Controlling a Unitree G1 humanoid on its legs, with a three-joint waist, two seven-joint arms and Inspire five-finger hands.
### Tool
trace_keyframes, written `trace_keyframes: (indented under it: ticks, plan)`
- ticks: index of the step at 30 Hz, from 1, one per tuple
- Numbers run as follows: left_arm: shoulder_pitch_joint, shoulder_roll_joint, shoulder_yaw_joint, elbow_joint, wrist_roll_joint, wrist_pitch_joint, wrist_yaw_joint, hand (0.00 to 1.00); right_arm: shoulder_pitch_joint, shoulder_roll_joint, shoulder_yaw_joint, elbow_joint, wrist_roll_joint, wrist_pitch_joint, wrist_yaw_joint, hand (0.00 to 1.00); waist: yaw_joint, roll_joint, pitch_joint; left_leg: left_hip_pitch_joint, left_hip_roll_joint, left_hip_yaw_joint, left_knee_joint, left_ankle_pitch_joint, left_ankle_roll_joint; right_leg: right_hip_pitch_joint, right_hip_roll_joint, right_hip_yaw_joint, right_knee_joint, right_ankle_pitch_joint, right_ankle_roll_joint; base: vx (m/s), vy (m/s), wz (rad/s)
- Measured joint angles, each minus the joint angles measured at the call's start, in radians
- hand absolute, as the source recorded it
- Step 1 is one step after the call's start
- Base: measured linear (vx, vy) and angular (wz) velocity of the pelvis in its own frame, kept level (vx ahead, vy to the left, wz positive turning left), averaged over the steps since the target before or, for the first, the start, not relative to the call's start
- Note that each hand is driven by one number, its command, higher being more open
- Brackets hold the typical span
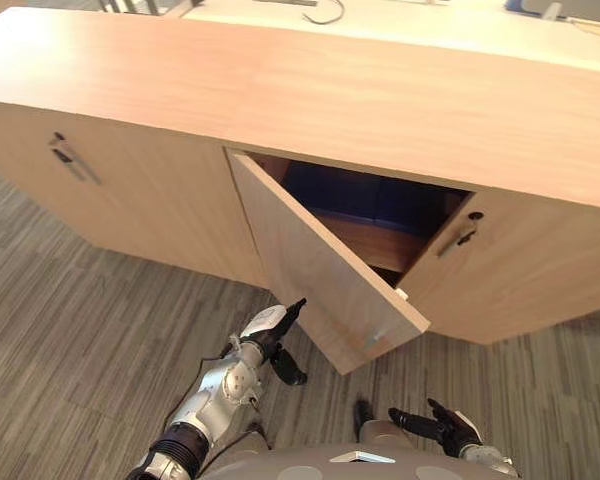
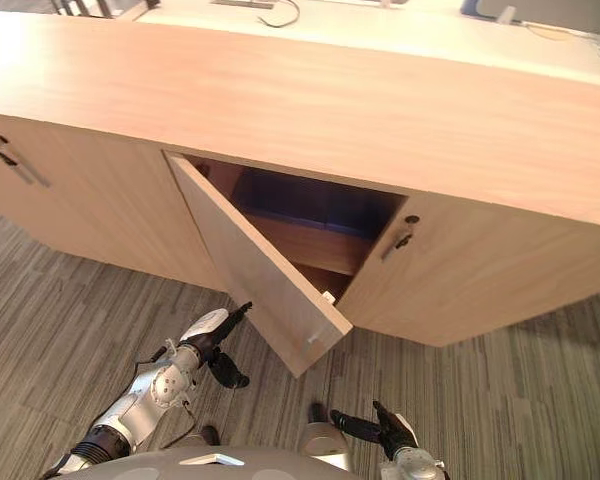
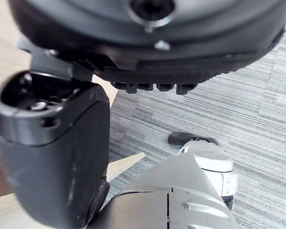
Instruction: Walk over to the cabinet, pick up the folder, carry it to the office cabinet, place the folder inside the office cabinet, then close the office cabinet door
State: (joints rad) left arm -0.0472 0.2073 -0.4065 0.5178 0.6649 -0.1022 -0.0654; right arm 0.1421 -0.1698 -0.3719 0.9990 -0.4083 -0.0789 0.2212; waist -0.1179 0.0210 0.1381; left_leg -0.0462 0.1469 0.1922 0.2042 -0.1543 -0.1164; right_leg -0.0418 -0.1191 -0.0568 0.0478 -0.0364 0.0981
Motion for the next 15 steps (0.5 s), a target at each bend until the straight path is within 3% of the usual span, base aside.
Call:
trace_keyframes:
  ticks: [3,6,12,15]
  plan:
    - [-0.020,0.002,-0.008,0.005,-0.032,0.012,0.001,1.00,0.002,-0.015,0.001,0.003,0.000,0.001,-0.002,1.00,-0.001,0.010,0.001,0.021,0.000,0.007,-0.005,-0.006,0.001,-0.005,0.005,0.036,0.001,0.001,0.000,0.03,0.008,-0.38]
    - [-0.051,0.002,-0.010,0.023,-0.041,0.021,0.012,1.00,0.006,-0.019,0.000,0.012,0.000,0.007,-0.029,1.00,-0.026,0.020,-0.005,0.028,-0.002,0.024,-0.008,-0.010,0.005,-0.008,0.005,0.057,0.002,0.003,-0.002,0.04,0.022,-0.22]
    - [-0.118,-0.001,-0.007,0.044,-0.093,0.024,0.042,1.00,0.052,-0.016,-0.005,0.070,-0.009,0.072,-0.087,1.00,-0.028,0.028,-0.013,0.062,-0.007,0.032,-0.037,-0.011,0.006,-0.003,0.006,0.080,0.002,0.007,-0.002,0.00,0.013,-0.13]
    - [-0.141,-0.001,0.006,0.042,-0.123,0.038,0.053,1.00,0.064,-0.008,-0.007,0.070,-0.008,0.077,-0.103,1.00,-0.026,0.028,-0.013,0.071,-0.013,0.031,-0.043,-0.011,0.007,-0.001,0.002,0.087,0.000,0.013,0.003,-0.04,0.025,-0.08]
